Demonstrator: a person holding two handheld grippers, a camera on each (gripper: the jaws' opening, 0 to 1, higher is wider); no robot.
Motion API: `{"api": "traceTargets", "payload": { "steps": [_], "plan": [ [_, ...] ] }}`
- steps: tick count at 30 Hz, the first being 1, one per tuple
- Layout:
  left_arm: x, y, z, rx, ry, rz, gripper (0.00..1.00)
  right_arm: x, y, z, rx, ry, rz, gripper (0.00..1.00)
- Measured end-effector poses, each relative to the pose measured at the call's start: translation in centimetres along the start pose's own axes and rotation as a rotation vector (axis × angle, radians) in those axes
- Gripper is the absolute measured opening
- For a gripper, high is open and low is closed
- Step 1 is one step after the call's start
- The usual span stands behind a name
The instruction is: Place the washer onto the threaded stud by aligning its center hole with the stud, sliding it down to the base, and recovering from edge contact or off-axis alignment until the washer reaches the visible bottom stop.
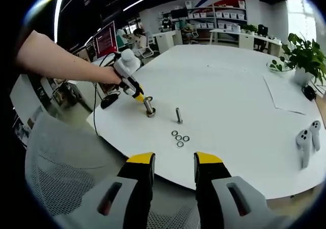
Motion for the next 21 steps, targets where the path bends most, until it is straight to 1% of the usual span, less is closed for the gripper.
{"api": "traceTargets", "payload": {
  "steps": [1,3,7,11,13,14,17,18,21],
  "plan": [
    [0.0,-0.1,0.3,0.014,0.010,-0.005,0.26,0.0,0.0,0.0,0.000,0.001,-0.001,0.33],
    [0.1,-0.2,0.6,0.011,0.019,0.012,0.26,0.0,0.0,0.0,0.001,0.001,0.000,0.33],
    [-0.1,-0.2,1.1,0.020,0.021,-0.006,0.27,0.0,-0.1,0.0,0.004,0.002,0.003,0.33],
    [-0.4,0.1,1.5,0.013,0.023,0.003,0.27,0.0,-0.1,0.0,0.006,0.000,0.004,0.33],
    [-0.4,0.3,1.7,0.014,0.024,-0.011,0.27,0.0,-0.1,0.0,0.007,0.000,0.006,0.33],
    [-0.4,0.2,1.8,0.028,0.025,-0.037,0.27,0.0,-0.1,0.0,0.007,0.000,0.006,0.33],
    [-0.4,-0.1,2.0,0.048,0.025,-0.061,0.26,0.0,-0.1,0.0,0.007,0.002,0.004,0.33],
    [-0.5,0.0,2.1,0.039,0.018,-0.061,0.26,0.1,-0.1,0.0,0.007,0.003,0.004,0.33],
    [-0.8,0.1,2.2,0.040,0.012,-0.063,0.26,0.1,-0.1,0.0,0.007,0.005,0.003,0.33]
  ]
}}
Point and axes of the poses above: the point that each gripper's makers call its tool centre point, and the gripper's own axes: z roughly forward along the fingers, y roughly to its left, x roughly out of its underside, the point moved 3 cm from there along -z, roughly backward along the fingers, and after that the axes turned 4 degrees about z, right-handed, at the moved point
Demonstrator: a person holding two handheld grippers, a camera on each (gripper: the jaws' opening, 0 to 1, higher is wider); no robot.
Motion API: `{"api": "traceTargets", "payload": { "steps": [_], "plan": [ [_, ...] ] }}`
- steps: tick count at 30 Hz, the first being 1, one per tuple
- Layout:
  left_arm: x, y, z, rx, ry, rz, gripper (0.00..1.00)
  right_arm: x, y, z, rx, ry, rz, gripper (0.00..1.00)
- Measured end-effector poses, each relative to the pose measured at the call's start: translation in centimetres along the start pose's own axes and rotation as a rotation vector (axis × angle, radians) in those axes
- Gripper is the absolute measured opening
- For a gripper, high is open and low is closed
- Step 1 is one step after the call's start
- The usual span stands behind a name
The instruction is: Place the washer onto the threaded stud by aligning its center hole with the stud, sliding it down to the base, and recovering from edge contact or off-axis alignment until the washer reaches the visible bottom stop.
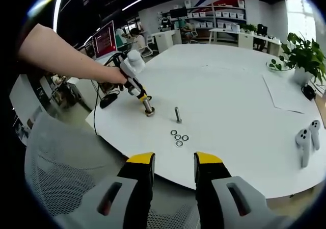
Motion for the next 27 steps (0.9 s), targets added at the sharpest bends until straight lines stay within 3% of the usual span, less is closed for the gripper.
{"api": "traceTargets", "payload": {
  "steps": [7,12,27],
  "plan": [
    [0.0,0.5,0.2,0.004,-0.004,-0.044,0.21,0.0,0.0,0.0,0.001,0.003,-0.002,0.33],
    [0.0,0.2,0.2,0.002,0.015,-0.025,0.21,0.1,0.0,0.0,0.002,0.004,-0.001,0.33],
    [3.9,-1.8,-1.1,0.056,0.206,0.101,0.20,0.1,0.0,0.0,0.002,0.010,-0.007,0.33]
  ]
}}
Point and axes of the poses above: the point that each gripper's makers call its tool centre point, and the gripper's own axes: z roughly forward along the fingers, y roughly to its left, x roughly out of its underside, the point moved 3 cm from there along -z, roughly backward along the fingers, and after that the axes turned 4 degrees about z, right-handed, at the moved point
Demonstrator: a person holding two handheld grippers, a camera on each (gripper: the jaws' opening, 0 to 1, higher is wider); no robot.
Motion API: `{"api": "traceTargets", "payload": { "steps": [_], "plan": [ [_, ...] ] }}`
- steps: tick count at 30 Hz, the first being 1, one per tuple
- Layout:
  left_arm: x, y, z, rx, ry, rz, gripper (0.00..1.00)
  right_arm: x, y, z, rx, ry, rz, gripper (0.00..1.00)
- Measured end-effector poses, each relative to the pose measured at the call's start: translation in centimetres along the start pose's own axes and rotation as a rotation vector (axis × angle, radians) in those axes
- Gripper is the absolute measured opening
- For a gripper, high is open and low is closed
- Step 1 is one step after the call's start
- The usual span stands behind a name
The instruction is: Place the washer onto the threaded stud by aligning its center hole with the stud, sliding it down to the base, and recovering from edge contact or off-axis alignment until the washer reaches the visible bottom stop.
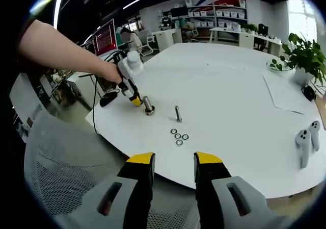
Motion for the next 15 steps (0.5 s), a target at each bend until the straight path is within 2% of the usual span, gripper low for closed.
{"api": "traceTargets", "payload": {
  "steps": [5,8,9,15],
  "plan": [
    [1.2,-0.6,0.0,-0.001,0.017,0.018,0.20,0.0,0.0,0.0,0.000,-0.001,-0.001,0.33],
    [2.5,-1.2,-0.1,0.026,0.085,0.048,0.20,0.0,0.0,0.0,-0.001,0.003,-0.007,0.33],
    [2.8,-1.2,0.0,0.026,0.089,0.049,0.21,0.0,0.0,0.0,-0.002,0.001,-0.006,0.33],
    [3.0,-1.3,-0.3,-0.012,-0.008,0.013,0.22,0.0,0.0,0.0,0.000,-0.005,-0.002,0.33]
  ]
}}
Point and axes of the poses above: the point that each gripper's makers call its tool centre point, and the gripper's own axes: z roughly forward along the fingers, y roughly to its left, x roughly out of its underside, the point moved 3 cm from there along -z, roughly backward along the fingers, and after that the axes turned 4 degrees about z, right-handed, at the moved point
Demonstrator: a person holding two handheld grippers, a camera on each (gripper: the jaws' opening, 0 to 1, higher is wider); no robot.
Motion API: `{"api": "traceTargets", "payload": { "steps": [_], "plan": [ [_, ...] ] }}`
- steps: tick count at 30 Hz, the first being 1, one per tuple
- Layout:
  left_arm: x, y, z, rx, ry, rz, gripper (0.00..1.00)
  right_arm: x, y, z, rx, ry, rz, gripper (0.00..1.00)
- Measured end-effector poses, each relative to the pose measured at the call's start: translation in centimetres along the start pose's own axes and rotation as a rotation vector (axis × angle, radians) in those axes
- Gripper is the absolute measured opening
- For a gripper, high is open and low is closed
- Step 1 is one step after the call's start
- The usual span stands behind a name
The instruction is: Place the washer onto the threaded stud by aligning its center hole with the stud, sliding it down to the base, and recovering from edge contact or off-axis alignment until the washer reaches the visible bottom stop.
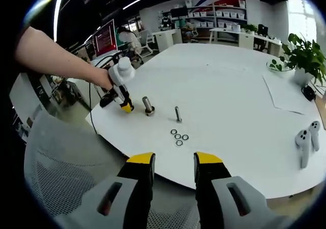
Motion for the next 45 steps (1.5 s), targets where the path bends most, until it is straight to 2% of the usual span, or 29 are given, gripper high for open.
{"api": "traceTargets", "payload": {
  "steps": [3,7,22,30,40,45],
  "plan": [
    [0.34,0.28,0.04,0.008,-0.033,-0.032,0.22,-0.03,0.05,-0.01,0.000,-0.001,-0.002,0.33],
    [0.67,0.19,-0.14,0.004,-0.013,-0.027,0.22,0.01,0.05,-0.04,0.001,-0.001,-0.003,0.33],
    [0.80,0.21,-0.18,-0.018,-0.005,-0.081,0.23,-0.09,0.16,0.03,-0.008,-0.005,-0.003,0.33],
    [0.86,0.29,-0.14,-0.007,-0.009,-0.101,0.20,-0.15,0.15,0.03,-0.009,-0.007,-0.003,0.33],
    [1.06,0.13,-0.36,-0.012,-0.059,-0.084,0.19,-0.12,0.13,0.04,-0.009,-0.006,-0.005,0.33],
    [0.93,-0.35,-0.38,-0.012,-0.051,-0.037,0.18,-0.11,0.15,0.01,-0.008,-0.006,-0.005,0.33]
  ]
}}
Point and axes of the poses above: the point that each gripper's makers call its tool centre point, and the gripper's own axes: z roughly forward along the fingers, y roughly to its left, x roughly out of its underside, the point moved 3 cm from there along -z, roughly backward along the fingers, and after that the axes turned 4 degrees about z, right-handed, at the moved point
